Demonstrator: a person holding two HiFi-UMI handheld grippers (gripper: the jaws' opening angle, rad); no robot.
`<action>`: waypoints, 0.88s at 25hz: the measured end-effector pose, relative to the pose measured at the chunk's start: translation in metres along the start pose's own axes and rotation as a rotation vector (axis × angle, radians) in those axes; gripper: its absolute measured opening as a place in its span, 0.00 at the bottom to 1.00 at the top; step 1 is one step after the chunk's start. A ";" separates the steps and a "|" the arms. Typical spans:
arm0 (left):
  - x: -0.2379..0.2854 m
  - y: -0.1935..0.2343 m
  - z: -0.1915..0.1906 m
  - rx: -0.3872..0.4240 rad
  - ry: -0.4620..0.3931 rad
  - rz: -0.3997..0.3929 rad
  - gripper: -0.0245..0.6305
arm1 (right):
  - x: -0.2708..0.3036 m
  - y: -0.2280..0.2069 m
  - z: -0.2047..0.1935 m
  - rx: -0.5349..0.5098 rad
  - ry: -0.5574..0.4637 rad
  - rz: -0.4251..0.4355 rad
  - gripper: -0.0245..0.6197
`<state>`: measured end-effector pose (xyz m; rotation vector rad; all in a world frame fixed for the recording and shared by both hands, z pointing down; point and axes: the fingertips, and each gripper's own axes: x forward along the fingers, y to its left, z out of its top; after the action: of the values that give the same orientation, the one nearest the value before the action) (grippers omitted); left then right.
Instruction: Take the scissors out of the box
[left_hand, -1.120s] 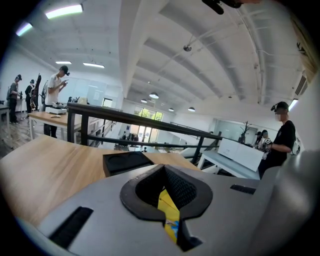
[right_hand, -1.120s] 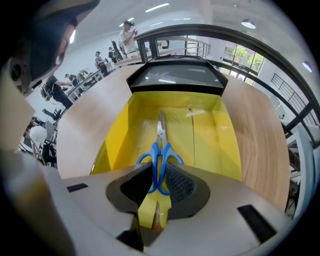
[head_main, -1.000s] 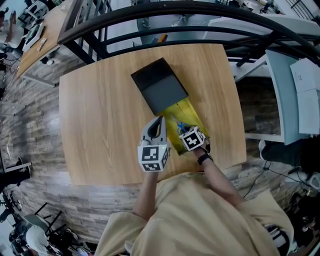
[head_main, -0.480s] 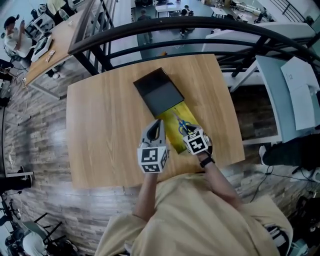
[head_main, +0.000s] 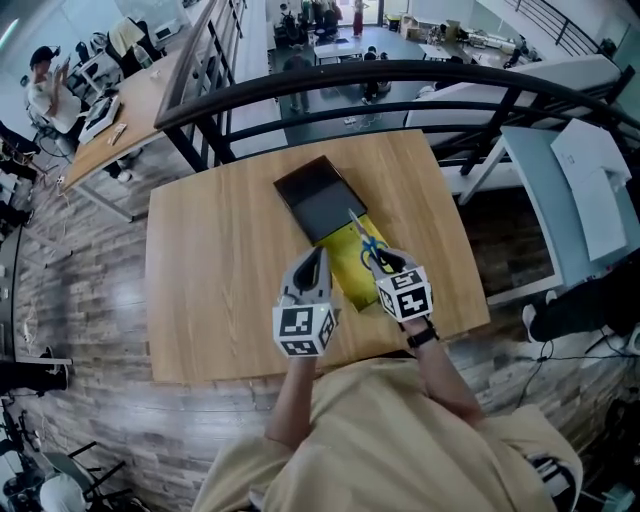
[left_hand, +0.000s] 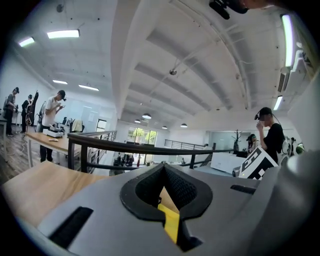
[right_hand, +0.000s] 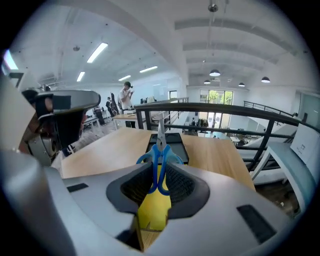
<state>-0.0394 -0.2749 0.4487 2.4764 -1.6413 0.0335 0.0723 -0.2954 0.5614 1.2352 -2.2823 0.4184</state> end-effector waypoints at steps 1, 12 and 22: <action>-0.004 -0.003 0.004 0.004 -0.009 -0.005 0.06 | -0.009 0.002 0.008 0.006 -0.029 -0.004 0.17; -0.053 -0.029 0.037 -0.054 -0.115 -0.054 0.06 | -0.089 0.034 0.068 0.013 -0.322 -0.017 0.17; -0.082 -0.043 0.045 0.017 -0.147 -0.025 0.06 | -0.153 0.042 0.097 -0.022 -0.501 -0.092 0.17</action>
<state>-0.0361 -0.1910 0.3896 2.5667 -1.6713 -0.1415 0.0792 -0.2155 0.3940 1.5639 -2.6102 0.0472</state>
